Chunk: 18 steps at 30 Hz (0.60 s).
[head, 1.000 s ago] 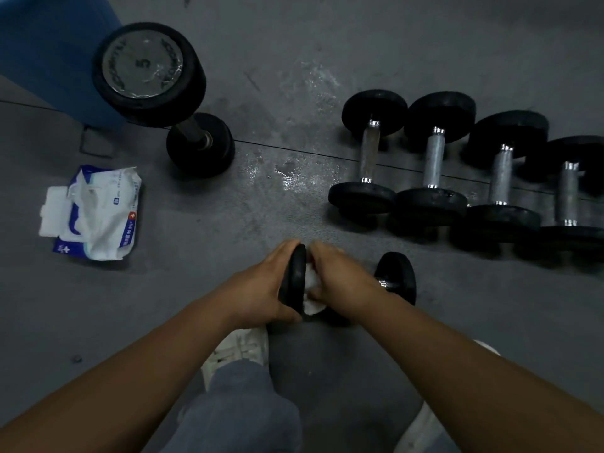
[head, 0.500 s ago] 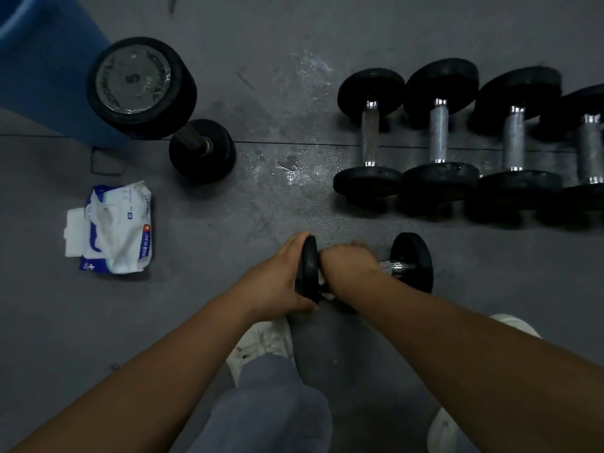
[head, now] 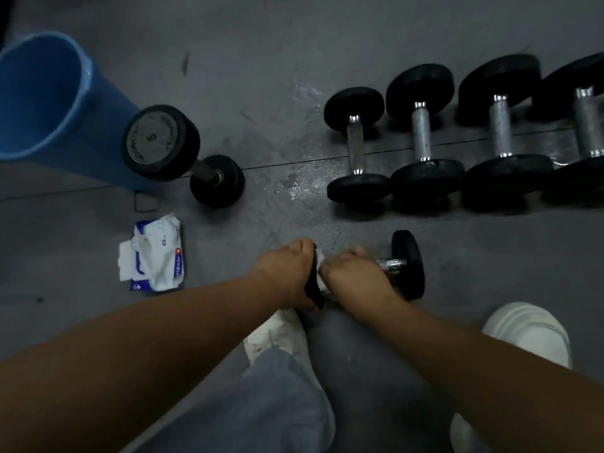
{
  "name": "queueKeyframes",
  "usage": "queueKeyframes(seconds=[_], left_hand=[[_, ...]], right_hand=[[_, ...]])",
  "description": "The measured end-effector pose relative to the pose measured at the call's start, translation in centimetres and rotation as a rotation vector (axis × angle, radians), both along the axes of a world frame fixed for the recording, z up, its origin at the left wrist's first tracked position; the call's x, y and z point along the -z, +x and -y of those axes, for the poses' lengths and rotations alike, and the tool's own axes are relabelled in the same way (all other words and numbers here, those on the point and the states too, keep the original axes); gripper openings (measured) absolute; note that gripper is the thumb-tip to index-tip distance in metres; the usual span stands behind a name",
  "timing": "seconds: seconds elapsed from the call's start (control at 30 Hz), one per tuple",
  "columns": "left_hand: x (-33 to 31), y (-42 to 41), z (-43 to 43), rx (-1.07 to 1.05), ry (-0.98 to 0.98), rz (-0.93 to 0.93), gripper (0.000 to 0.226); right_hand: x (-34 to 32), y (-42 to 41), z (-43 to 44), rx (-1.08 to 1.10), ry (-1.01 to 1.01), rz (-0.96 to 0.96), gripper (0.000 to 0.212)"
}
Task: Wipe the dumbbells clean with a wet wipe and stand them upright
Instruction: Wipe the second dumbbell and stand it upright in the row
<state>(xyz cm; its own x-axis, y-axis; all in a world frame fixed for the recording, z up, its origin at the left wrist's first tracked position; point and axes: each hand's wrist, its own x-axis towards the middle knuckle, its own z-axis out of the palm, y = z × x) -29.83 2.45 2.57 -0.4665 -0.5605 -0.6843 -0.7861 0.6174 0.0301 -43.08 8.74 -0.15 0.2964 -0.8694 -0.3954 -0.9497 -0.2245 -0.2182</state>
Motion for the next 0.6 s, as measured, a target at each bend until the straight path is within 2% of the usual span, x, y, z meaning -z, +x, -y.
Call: queueKeyframes(seconds=[0.07, 0.17, 0.2, 0.23, 0.3, 0.37, 0.47, 0.6], left_hand=[[-0.4, -0.5, -0.3, -0.068, -0.011, 0.021, 0.101], [-0.4, -1.0, -2.0, -0.272, -0.026, -0.03, 0.102], [-0.1, -0.9, -3.1, -0.345, -0.04, -0.071, 0.103], [0.1, -0.7, -4.4, -0.402, -0.053, -0.105, 0.104], [0.5, -0.2, -6.9, -0.425, -0.083, -0.12, 0.112], [0.8, 0.3, -8.3, -0.435, -0.096, -0.112, 0.118], [1.1, -0.1, -7.1, -0.473, -0.078, -0.132, 0.113], [1.0, -0.6, -2.8, -0.309, -0.101, -0.079, 0.108]], right_hand=[[-0.4, -0.6, 1.0, 0.017, 0.07, 0.019, 0.029], [-0.3, -0.7, 3.1, 0.034, 0.373, -0.002, 0.029], [-0.1, -0.6, 3.0, 0.043, 0.405, -0.009, 0.026], [0.1, -0.7, 2.4, 0.05, 0.372, -0.002, 0.021], [0.2, -1.1, 0.1, 0.004, 0.163, -0.003, 0.012], [0.5, -1.1, -1.6, -0.01, 0.044, 0.029, 0.018], [1.4, -0.3, -0.5, 0.068, 0.077, 0.005, 0.028], [2.1, 1.0, 2.4, 0.124, 0.164, -0.056, 0.027]])
